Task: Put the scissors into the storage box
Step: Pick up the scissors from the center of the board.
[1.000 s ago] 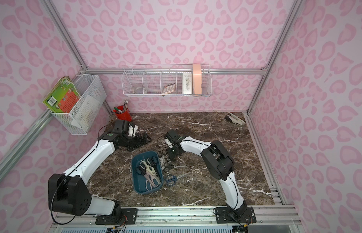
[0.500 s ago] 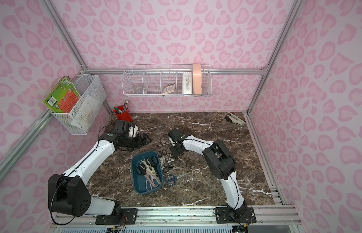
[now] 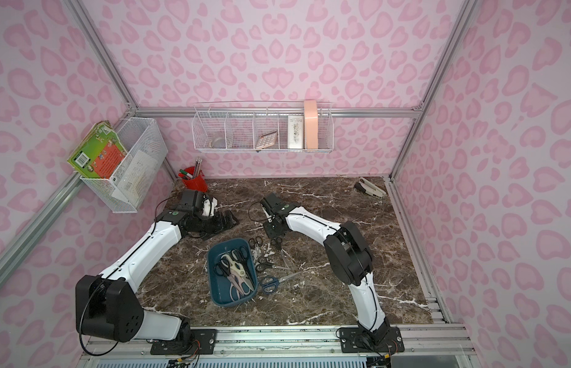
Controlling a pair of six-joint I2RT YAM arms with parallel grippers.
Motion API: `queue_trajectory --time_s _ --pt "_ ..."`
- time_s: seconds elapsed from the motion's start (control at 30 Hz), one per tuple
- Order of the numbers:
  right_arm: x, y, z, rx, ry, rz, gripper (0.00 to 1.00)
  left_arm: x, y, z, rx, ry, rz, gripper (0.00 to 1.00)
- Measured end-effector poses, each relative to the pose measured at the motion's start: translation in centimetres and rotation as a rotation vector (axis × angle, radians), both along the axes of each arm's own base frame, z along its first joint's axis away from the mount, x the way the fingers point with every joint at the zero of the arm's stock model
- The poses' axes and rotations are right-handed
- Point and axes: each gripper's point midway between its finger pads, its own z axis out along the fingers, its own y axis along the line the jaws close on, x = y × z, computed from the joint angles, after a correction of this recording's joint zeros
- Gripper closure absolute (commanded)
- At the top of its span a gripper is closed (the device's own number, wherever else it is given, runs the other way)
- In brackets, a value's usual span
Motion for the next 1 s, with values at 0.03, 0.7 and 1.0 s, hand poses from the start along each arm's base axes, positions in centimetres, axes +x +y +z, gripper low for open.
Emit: queue_trajectory --time_s 0.03,0.7,1.0 --pt "-0.4 0.3 -0.3 -0.002 0.019 -0.006 0.73 0.0 0.1 0.0 0.008 -0.001 0.001 0.02" --pt "-0.5 -3.0 -3.2 -0.067 0.145 -0.141 0.75 -0.7 1.7 -0.3 0.095 -0.018 0.004 0.02" --pt "-0.4 -3.3 -4.8 -0.094 0.169 -0.147 0.77 -1.2 2.2 -0.6 0.114 -0.016 0.011 0.02"
